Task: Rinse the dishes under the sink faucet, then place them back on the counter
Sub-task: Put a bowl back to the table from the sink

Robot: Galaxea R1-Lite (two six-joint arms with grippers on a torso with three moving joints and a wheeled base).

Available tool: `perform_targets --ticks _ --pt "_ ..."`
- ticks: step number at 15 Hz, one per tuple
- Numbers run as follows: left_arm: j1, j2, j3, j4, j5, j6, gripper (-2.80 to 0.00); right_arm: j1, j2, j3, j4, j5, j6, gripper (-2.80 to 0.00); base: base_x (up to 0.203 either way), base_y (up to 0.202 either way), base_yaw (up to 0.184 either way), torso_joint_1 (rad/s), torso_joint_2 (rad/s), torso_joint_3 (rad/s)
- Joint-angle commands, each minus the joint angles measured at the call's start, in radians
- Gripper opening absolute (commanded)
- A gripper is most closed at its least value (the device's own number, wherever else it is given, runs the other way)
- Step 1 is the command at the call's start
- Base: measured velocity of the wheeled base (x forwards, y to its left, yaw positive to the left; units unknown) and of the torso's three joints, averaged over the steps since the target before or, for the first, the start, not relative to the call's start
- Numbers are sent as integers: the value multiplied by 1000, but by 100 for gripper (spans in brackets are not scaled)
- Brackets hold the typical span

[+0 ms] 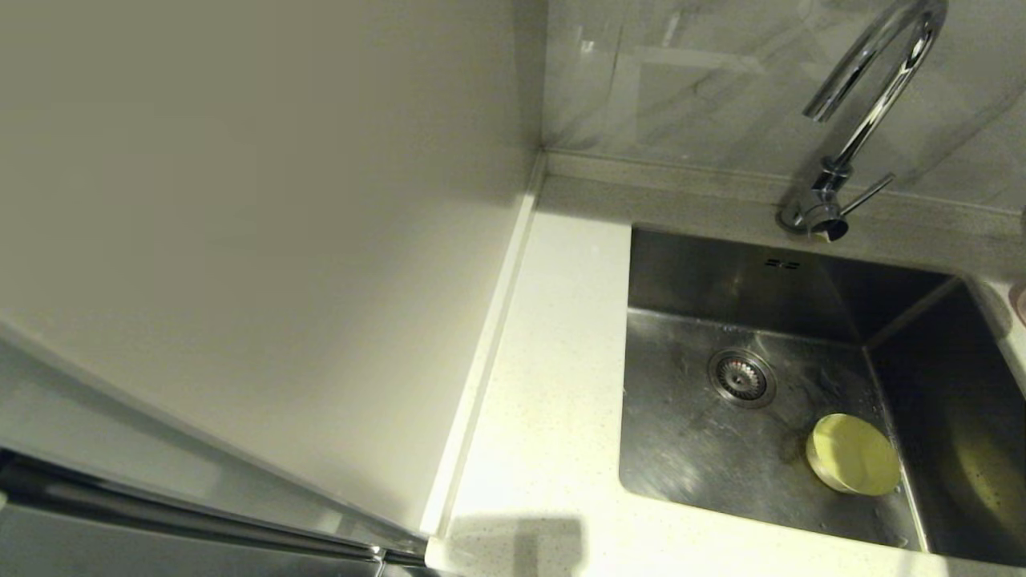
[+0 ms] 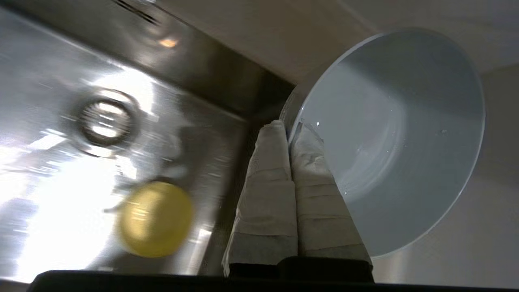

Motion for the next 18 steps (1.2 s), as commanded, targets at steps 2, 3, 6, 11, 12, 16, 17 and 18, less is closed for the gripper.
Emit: perform_targets --ticks 2,3,6,11,12,16,17,18 --pt "0 0 3 0 0 0 -280 -58 13 32 -5 -57 -117 -280 0 0 0 0 0 0" --pt "0 0 3 0 0 0 -280 -85 13 49 -2 -59 -144 -280 0 0 0 0 0 0" --pt "0 0 3 0 0 0 -280 -197 12 121 3 -59 -205 -280 0 0 0 0 0 0" --pt "0 0 3 0 0 0 -280 -247 61 239 4 -63 -212 -280 0 0 0 0 0 0" --pt "0 0 3 0 0 0 -280 -247 81 252 4 -63 -211 -280 0 0 0 0 0 0" --pt "0 0 2 0 0 0 -280 -243 174 247 -1 -64 -209 -280 0 0 0 0 0 0" --pt "0 0 3 0 0 0 -280 -244 196 239 -2 -65 -207 -280 0 0 0 0 0 0" --pt "0 0 3 0 0 0 -280 -244 216 217 -2 -71 -202 -280 0 0 0 0 0 0"
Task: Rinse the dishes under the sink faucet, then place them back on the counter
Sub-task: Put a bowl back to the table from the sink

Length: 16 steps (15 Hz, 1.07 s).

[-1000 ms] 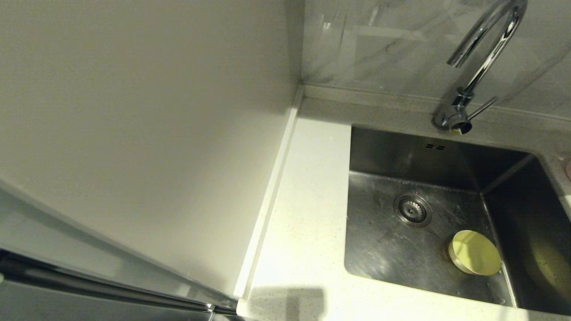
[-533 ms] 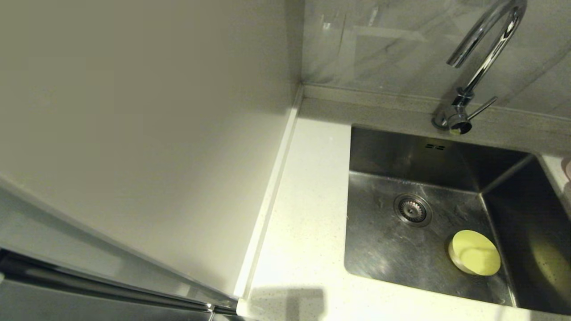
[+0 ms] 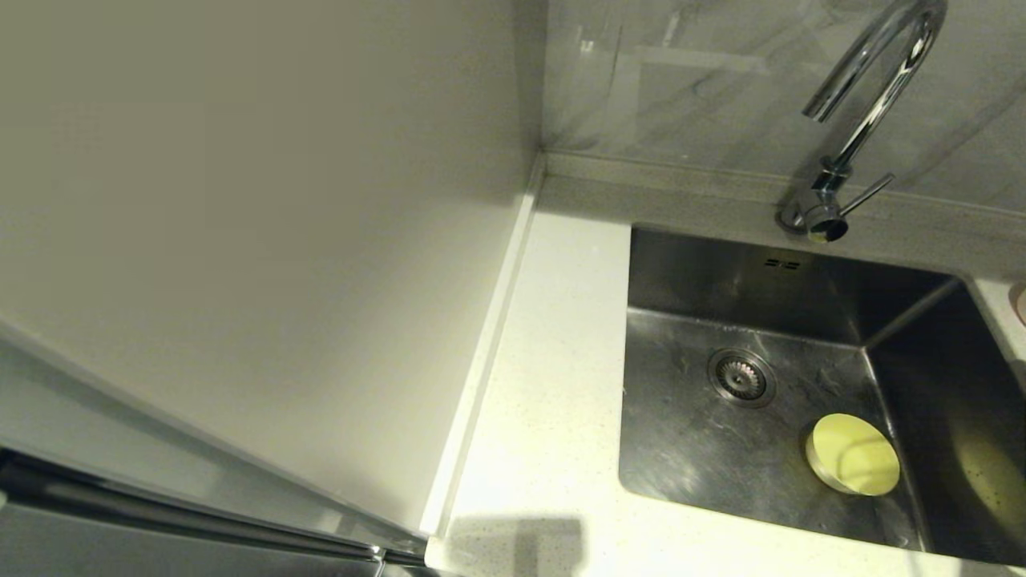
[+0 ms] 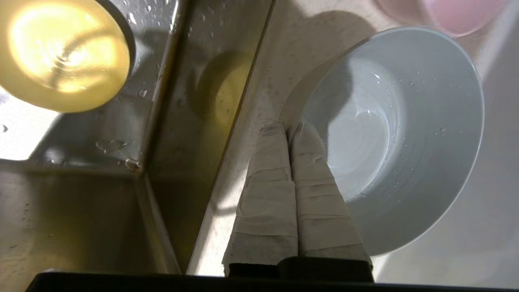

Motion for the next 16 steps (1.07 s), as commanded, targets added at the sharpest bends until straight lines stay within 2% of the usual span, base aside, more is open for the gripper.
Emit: perform_targets --ticks 1,4,6,10,11,16 --pt "0 0 3 0 0 0 -280 0 79 -45 0 -9 6 -280 0 0 0 0 0 0" --pt "0 0 3 0 0 0 -280 0 154 -141 0 -27 23 -280 0 0 0 0 0 0" --pt "0 0 3 0 0 0 -280 6 195 -191 0 -59 67 -280 0 0 0 0 0 0" --pt "0 0 3 0 0 0 -280 7 224 -212 -5 -90 79 -280 0 0 0 0 0 0" --pt "0 0 3 0 0 0 -280 7 223 -214 -6 -88 81 0 0 0 0 0 0 0" --pt "0 0 3 0 0 0 -280 7 181 -233 -12 -83 90 0 0 0 0 0 0 0"
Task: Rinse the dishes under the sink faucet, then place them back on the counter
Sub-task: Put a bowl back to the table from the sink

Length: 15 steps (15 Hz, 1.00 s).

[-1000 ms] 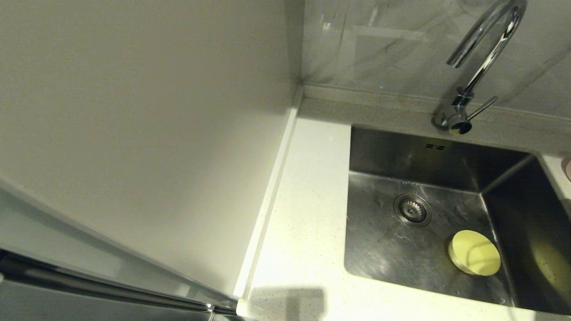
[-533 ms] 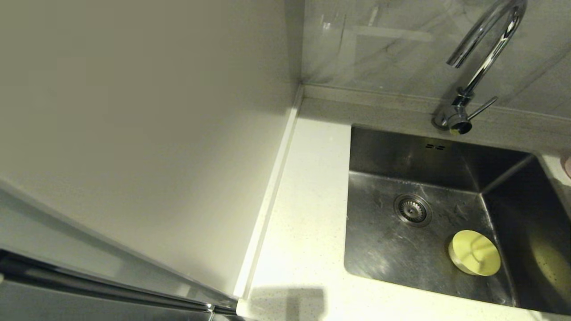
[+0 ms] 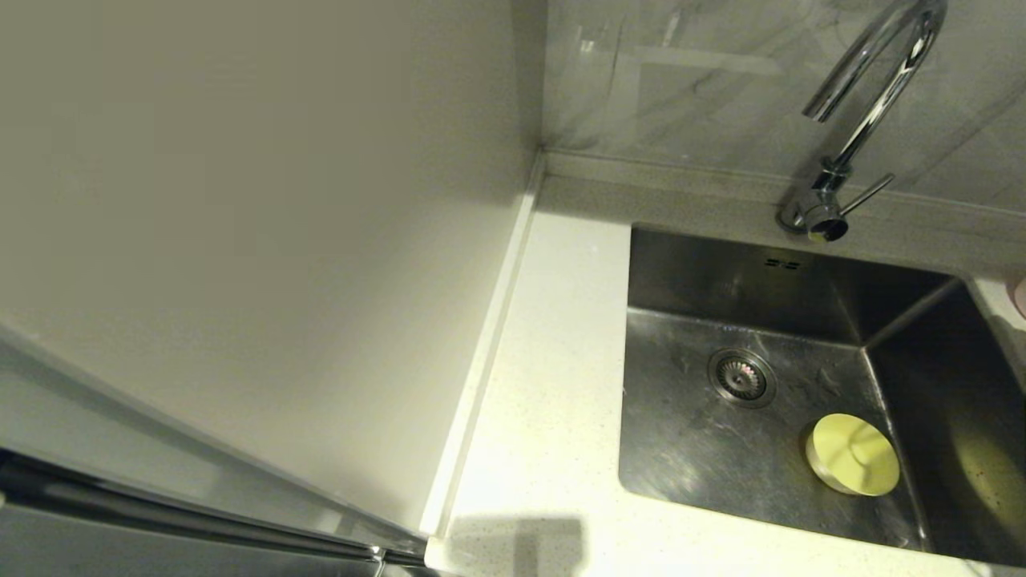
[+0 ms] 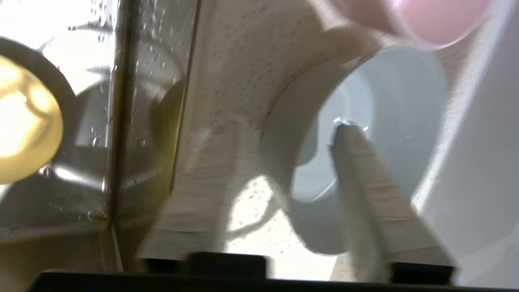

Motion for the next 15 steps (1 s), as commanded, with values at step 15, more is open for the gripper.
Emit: perform_targets --ticks 15 --pt "0 0 3 0 0 0 -280 335 -205 261 -78 318 18 0 0 0 0 0 0 0"
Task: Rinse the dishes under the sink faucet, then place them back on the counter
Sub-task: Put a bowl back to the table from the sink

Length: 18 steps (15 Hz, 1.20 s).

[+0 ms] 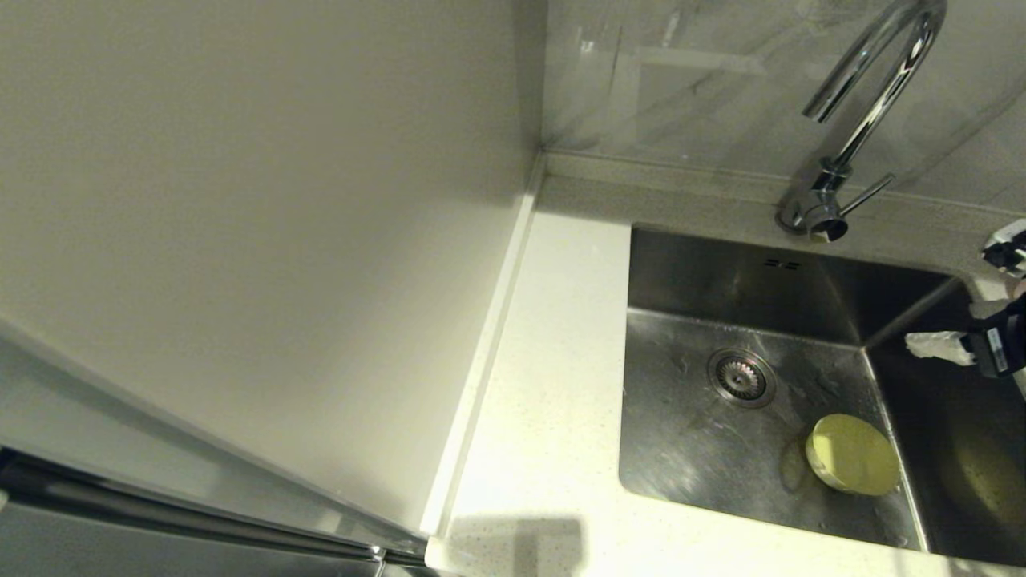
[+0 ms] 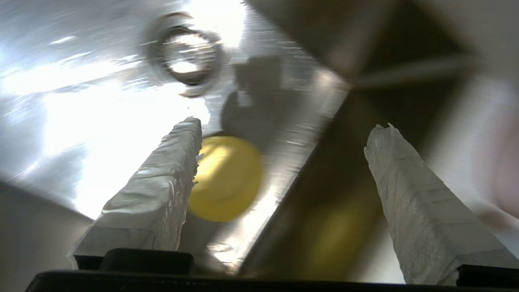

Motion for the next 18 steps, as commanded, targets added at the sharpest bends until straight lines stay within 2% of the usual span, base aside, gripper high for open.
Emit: perform_targets --ticks 1,3,6,11,14,16,18 --pt "0 0 3 0 0 0 -280 51 63 46 -2 -10 -43 0 0 0 0 0 0 0" --pt "0 0 3 0 0 0 -280 54 126 75 -41 -58 -83 0 0 0 0 0 0 0" --pt "0 0 3 0 0 0 -280 54 230 107 -193 -145 -92 0 0 0 0 0 0 0" --pt "0 0 3 0 0 0 -280 57 300 196 -283 -190 -153 0 0 0 0 0 0 0" --pt "0 0 3 0 0 0 -280 101 295 294 -330 -328 -138 0 0 0 0 0 0 0" --pt "0 0 3 0 0 0 -280 169 295 311 -344 -417 -4 0 0 0 0 0 0 0" --pt "0 0 3 0 0 0 -280 266 297 299 -306 -519 181 0 0 0 0 0 0 0"
